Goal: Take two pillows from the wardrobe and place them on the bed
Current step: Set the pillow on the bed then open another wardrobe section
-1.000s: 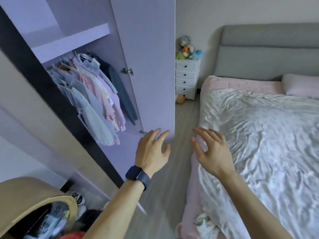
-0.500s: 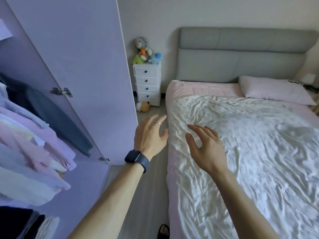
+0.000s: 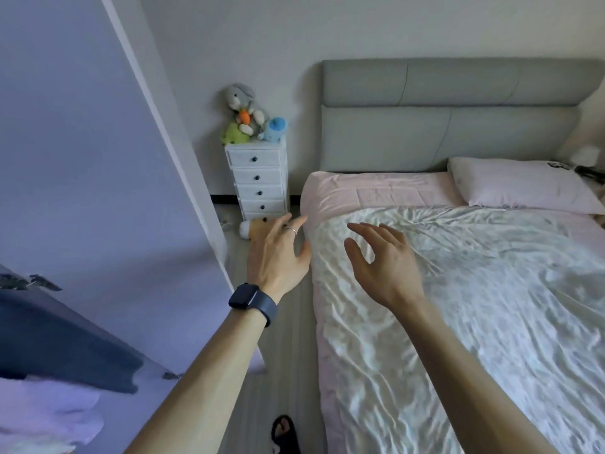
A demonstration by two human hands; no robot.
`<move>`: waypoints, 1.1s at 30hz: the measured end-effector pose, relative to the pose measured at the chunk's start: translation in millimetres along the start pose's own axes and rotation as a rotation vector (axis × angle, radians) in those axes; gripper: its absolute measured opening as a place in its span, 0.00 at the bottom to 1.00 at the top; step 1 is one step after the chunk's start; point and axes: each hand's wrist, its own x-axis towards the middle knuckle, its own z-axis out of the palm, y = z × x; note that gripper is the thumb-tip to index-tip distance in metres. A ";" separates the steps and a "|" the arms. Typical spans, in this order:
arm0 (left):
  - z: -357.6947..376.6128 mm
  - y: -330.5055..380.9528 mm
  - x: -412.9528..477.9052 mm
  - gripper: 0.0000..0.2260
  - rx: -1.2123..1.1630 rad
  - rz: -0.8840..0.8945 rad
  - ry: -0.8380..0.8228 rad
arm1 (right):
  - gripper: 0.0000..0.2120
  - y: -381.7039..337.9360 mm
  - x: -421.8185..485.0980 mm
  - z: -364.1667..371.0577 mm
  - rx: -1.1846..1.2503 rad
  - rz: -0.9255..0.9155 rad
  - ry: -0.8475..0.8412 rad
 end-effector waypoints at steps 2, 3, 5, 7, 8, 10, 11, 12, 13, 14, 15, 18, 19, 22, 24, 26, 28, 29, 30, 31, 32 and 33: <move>10.9 -12.6 36.1 0.24 -0.009 0.005 0.005 | 0.14 0.5 34.6 14.8 -0.013 -0.005 0.029; 16.7 -18.5 53.9 0.24 -0.014 0.004 0.002 | 0.15 2.2 51.6 22.8 -0.018 0.004 0.028; 28.0 -27.3 85.2 0.23 -0.010 0.004 -0.024 | 0.17 6.9 84.1 38.9 -0.028 0.024 0.007; 40.0 -34.5 117.6 0.22 -0.004 0.005 -0.047 | 0.19 14.1 115.6 55.4 -0.034 0.036 0.003; 44.6 -36.8 131.8 0.22 -0.007 -0.004 -0.057 | 0.19 18.0 128.6 62.7 -0.035 0.043 0.006; 54.0 -41.6 154.4 0.22 -0.019 -0.022 -0.075 | 0.18 25.2 150.3 76.5 -0.030 0.053 0.001; 59.0 -45.1 166.7 0.22 -0.022 -0.025 -0.075 | 0.18 28.7 162.6 83.8 -0.027 0.057 -0.005; 63.8 -49.1 179.8 0.22 -0.040 -0.034 -0.070 | 0.17 33.0 175.7 91.5 -0.021 0.065 -0.014; 68.4 -53.4 192.8 0.21 -0.065 -0.051 -0.061 | 0.18 38.1 189.3 100.2 -0.018 0.068 -0.025; 73.7 -57.9 204.3 0.21 -0.094 -0.078 -0.058 | 0.18 42.6 202.8 108.5 -0.015 0.067 -0.041; 79.5 -62.3 215.4 0.20 -0.114 -0.103 -0.056 | 0.19 47.3 216.9 117.4 -0.008 0.063 -0.051; 94.7 -76.0 250.7 0.20 -0.134 -0.181 -0.038 | 0.20 59.3 260.0 141.9 0.021 0.059 -0.092; 99.2 -82.1 263.9 0.20 -0.137 -0.211 -0.025 | 0.20 63.6 274.9 150.1 0.027 0.050 -0.113; 103.9 -98.3 304.2 0.20 -0.099 -0.291 0.005 | 0.22 75.8 317.9 174.6 0.023 -0.001 -0.160; 102.1 -109.9 329.7 0.21 -0.081 -0.342 0.024 | 0.22 80.0 346.4 190.7 0.039 -0.010 -0.207; 97.4 -123.8 350.9 0.21 -0.051 -0.379 0.033 | 0.23 80.8 373.8 207.9 0.054 -0.027 -0.239; 88.6 -140.7 368.5 0.21 -0.031 -0.393 0.057 | 0.25 75.0 398.7 225.7 0.071 -0.068 -0.265; 83.4 -151.5 377.4 0.20 -0.021 -0.403 0.082 | 0.25 69.3 411.8 236.2 0.081 -0.091 -0.276; 76.9 -162.9 385.8 0.20 -0.014 -0.424 0.108 | 0.24 61.5 424.5 247.3 0.096 -0.111 -0.294; 70.0 -175.8 393.0 0.20 -0.008 -0.451 0.138 | 0.23 51.7 436.5 259.4 0.116 -0.130 -0.317; 62.7 -189.3 398.7 0.20 0.000 -0.478 0.171 | 0.22 40.1 447.8 272.2 0.134 -0.159 -0.338; 55.6 -204.0 403.8 0.19 0.013 -0.502 0.202 | 0.21 27.6 459.1 286.0 0.148 -0.198 -0.352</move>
